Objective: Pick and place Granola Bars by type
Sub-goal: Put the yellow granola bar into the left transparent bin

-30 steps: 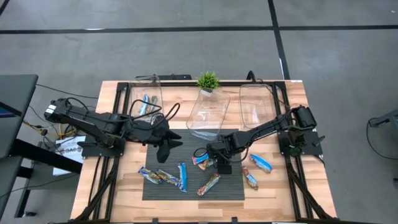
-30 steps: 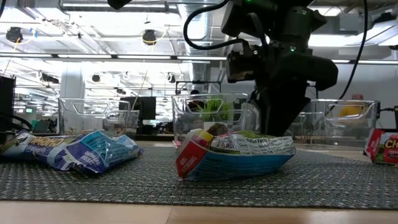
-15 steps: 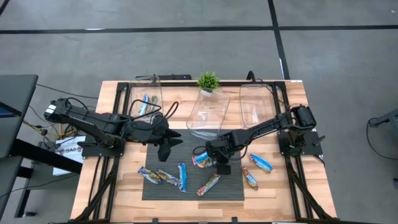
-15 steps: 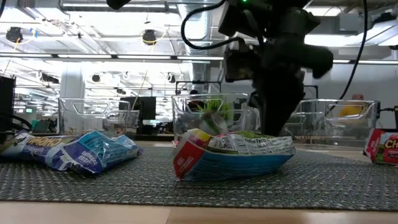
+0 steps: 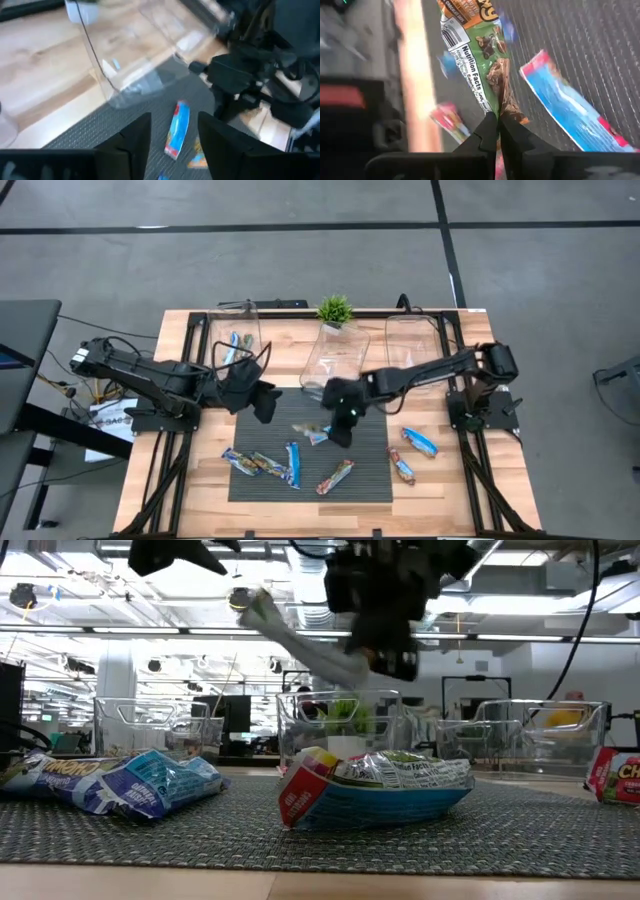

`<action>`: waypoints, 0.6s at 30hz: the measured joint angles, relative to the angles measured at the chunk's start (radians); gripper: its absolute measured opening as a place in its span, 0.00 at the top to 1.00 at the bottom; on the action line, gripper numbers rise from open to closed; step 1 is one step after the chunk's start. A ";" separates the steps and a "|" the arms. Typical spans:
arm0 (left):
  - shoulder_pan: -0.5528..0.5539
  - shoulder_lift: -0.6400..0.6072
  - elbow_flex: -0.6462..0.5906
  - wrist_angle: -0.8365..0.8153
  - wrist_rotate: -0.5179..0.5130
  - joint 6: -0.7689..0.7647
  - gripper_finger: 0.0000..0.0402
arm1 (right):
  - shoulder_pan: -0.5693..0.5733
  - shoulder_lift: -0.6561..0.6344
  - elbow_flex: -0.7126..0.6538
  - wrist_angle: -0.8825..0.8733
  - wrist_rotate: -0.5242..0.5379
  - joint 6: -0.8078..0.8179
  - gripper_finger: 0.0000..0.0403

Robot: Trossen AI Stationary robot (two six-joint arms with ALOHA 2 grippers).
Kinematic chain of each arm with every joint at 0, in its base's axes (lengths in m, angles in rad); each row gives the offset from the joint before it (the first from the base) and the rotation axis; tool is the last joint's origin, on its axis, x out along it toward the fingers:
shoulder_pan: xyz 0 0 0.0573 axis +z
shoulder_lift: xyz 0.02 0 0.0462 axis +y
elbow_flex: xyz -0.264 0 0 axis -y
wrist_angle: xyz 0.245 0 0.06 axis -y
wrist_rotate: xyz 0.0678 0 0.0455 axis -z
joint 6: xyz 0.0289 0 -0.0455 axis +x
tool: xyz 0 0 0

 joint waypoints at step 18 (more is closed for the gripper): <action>0.022 -0.002 0.000 0.172 -0.207 -0.097 0.42 | -0.234 -0.109 0.001 0.346 -0.086 0.305 1.00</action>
